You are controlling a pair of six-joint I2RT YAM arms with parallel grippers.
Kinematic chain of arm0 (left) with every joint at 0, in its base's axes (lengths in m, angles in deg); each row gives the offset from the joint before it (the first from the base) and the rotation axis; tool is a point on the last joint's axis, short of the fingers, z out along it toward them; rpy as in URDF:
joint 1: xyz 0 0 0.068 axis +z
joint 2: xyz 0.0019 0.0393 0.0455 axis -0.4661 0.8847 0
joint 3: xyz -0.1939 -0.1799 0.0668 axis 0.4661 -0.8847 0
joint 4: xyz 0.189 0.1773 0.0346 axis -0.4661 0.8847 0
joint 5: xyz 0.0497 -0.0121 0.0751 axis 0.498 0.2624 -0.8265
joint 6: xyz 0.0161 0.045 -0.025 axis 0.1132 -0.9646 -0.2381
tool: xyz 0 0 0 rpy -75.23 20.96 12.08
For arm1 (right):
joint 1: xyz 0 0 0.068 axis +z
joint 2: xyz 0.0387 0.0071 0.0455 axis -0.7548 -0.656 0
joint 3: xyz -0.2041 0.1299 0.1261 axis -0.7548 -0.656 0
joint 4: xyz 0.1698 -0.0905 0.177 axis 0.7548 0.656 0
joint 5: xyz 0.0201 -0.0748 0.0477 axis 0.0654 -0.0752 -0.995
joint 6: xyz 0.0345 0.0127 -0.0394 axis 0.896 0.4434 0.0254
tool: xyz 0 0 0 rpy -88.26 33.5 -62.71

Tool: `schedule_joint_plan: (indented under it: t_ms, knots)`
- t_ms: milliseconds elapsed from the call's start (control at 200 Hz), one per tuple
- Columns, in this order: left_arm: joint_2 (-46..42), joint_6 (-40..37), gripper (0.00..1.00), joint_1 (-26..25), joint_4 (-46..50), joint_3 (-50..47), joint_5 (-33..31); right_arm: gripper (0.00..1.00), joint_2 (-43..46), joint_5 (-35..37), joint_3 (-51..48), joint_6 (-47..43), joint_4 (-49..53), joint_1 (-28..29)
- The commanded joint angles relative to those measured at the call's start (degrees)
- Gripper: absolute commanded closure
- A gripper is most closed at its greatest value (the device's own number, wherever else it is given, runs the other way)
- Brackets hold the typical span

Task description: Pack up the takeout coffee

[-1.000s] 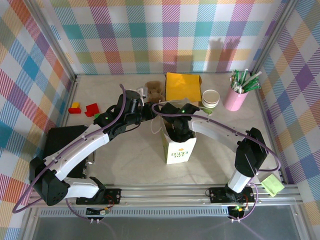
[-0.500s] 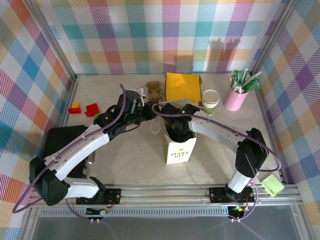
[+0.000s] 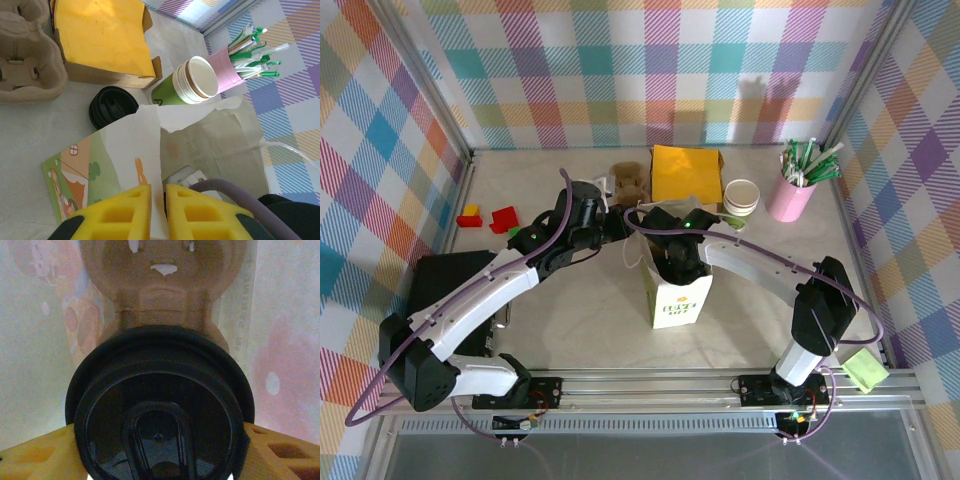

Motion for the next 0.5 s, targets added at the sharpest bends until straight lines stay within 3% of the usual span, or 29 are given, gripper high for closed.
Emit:
schedule_joint_plan:
  t_ms: [0,495]
  knots:
    - [-0.44,-0.87,0.84,0.41,-1.15,-0.67,-0.1,0.54,-3.67,-2.2,-3.89,0.77,-1.41,0.63]
    - [-0.63,-0.79,0.84,0.4,-3.28,-1.02,0.08,0.53,-4.41,-2.29,-4.01,0.69,-1.68,0.63]
